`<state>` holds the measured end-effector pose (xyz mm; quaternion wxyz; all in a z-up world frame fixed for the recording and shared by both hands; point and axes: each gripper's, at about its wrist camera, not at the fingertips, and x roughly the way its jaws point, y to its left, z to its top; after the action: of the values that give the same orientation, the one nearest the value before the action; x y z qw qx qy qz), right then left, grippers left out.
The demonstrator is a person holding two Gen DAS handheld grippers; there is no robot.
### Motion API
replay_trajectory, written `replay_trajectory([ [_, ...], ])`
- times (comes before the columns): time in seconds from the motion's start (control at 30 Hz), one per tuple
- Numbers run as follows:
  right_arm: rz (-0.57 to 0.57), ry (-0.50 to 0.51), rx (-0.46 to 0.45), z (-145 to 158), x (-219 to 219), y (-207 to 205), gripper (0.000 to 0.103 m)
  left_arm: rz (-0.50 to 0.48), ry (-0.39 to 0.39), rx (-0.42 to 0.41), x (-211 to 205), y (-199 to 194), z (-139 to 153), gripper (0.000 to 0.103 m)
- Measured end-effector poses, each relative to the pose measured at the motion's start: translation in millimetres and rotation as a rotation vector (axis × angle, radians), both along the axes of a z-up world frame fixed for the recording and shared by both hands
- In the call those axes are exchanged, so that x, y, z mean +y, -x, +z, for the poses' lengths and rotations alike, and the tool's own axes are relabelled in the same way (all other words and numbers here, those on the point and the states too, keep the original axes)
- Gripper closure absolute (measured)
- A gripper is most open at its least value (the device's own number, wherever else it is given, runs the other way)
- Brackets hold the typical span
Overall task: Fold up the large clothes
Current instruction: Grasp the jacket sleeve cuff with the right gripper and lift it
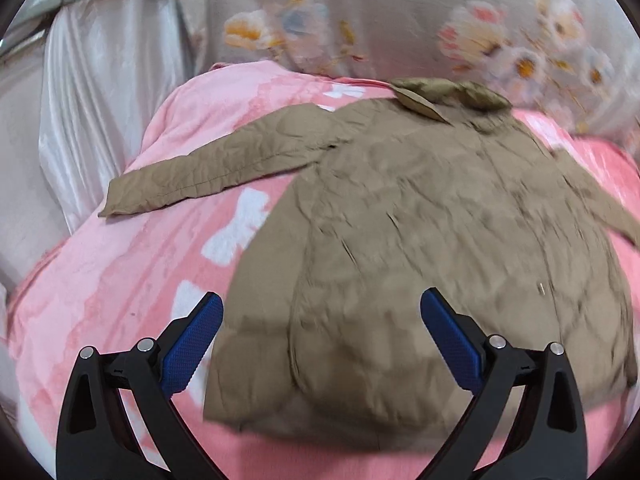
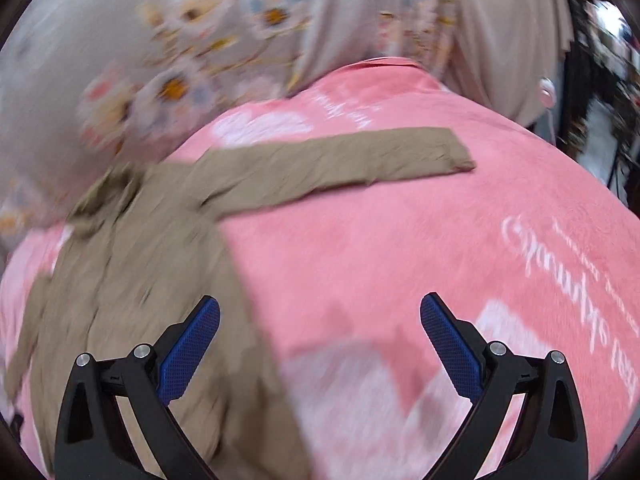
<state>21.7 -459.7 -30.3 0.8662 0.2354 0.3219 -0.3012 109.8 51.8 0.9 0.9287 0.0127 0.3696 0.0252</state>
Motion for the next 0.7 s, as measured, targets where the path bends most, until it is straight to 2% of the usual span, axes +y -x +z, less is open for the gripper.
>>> replay_trajectory([
  [0.1,-0.097,-0.043,-0.005,-11,-58,-32,0.005,0.055,0.015,-0.014,9,-22,1,0.006],
  [0.27,-0.205,-0.165,-0.027,-42,-133,-70,0.005,0.114,-0.039,-0.023,14,-54,-2,0.006],
  [0.43,-0.321,-0.243,-0.080,-69,-176,-74,0.005,0.167,-0.069,0.003,20,-76,-9,0.005],
  [0.53,-0.342,-0.215,-0.103,-69,-184,-79,0.008,0.165,-0.071,0.002,20,-85,-13,0.005],
  [0.6,-0.332,-0.202,-0.107,-66,-189,-89,0.025,0.144,-0.074,0.028,19,-93,-18,0.005],
  [0.63,-0.337,-0.194,-0.097,-65,-189,-93,0.039,0.132,-0.072,0.040,17,-95,-21,0.005],
  [0.7,-0.346,-0.179,-0.102,-60,-190,-101,0.074,0.120,-0.069,0.056,17,-100,-25,0.005],
])
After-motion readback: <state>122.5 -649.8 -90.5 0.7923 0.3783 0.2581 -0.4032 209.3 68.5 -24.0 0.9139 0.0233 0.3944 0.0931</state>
